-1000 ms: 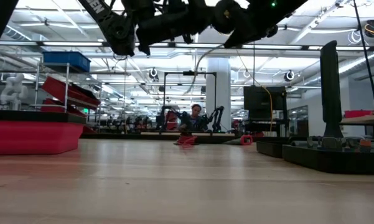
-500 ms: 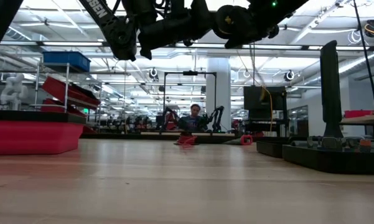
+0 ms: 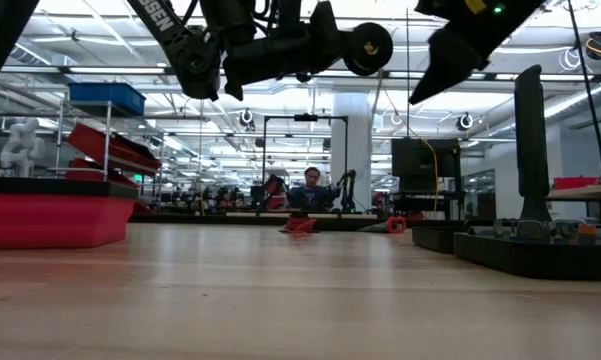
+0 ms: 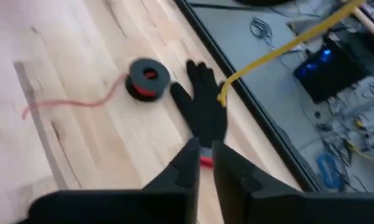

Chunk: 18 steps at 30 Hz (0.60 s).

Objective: Coil cords
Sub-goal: Coil the yellow wire onto the spool

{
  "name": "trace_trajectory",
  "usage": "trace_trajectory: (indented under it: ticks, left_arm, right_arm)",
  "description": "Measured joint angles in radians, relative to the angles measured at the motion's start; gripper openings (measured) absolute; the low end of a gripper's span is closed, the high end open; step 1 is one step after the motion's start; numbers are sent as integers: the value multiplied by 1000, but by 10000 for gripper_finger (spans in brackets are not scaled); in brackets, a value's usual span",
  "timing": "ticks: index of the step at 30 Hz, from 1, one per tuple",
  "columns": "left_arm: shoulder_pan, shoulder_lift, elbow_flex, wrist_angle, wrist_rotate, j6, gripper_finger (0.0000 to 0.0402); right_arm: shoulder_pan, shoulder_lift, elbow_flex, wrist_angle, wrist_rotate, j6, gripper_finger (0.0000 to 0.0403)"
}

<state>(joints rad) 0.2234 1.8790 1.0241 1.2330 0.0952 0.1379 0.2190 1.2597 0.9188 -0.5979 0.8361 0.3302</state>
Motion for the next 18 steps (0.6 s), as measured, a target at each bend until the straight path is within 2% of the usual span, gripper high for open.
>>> trace_trajectory:
  ticks: [7, 10, 14, 16, 18]
  left_arm:
    - [0, 0, 0, -1, 0, -21, 6]
    - [0, -1, 0, -2, 2, -25, 6]
    - [0, -1, 0, -3, 5, -26, 6]
    - [0, -1, 0, -3, 5, -26, 6]
    - [0, -1, 0, -3, 6, -26, 6]
  right_arm:
    - [48, -24, -1, -289, 126, 253, 103]
    - [73, -50, -45, -326, 169, 339, 128]
    - [93, -120, -180, -242, 183, 417, 145]
    - [97, -167, -276, -121, 187, 419, 147]
    - [96, -220, -377, 71, 187, 364, 148]
